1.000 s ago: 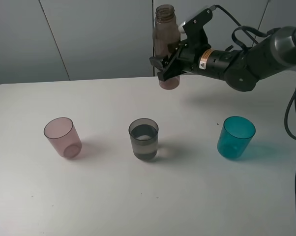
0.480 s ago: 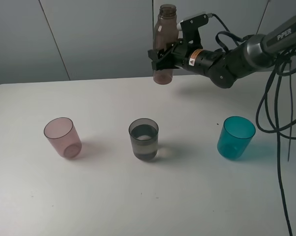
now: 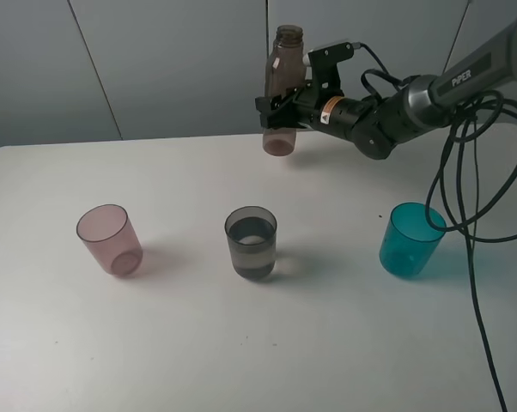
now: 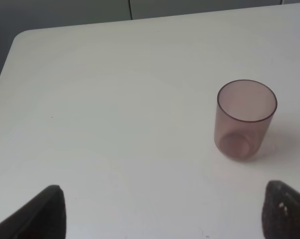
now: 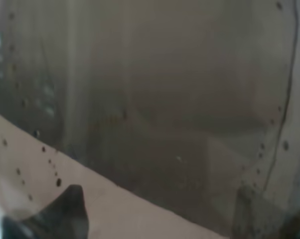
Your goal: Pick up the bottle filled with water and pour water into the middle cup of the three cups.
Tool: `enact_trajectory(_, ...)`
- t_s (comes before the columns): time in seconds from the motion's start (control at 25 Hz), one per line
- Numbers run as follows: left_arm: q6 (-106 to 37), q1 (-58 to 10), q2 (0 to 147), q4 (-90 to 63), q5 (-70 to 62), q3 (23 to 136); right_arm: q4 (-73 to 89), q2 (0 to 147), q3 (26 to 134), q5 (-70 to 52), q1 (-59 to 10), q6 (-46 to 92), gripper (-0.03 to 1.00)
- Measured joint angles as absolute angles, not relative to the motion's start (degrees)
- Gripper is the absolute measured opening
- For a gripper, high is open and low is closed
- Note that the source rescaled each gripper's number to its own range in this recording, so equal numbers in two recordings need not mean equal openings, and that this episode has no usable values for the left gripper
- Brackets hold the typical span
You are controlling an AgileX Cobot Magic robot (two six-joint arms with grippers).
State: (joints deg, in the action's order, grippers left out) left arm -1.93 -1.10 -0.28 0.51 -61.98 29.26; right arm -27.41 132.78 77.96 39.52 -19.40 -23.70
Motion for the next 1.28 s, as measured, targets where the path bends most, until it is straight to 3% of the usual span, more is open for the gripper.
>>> enact_trajectory(1.28, -1.7, -1.1, -0.3, 0.5, -62.0, 29.3, -32.6, 136.3, 78.0, 39.4, -19.8, -24.2, 0.0)
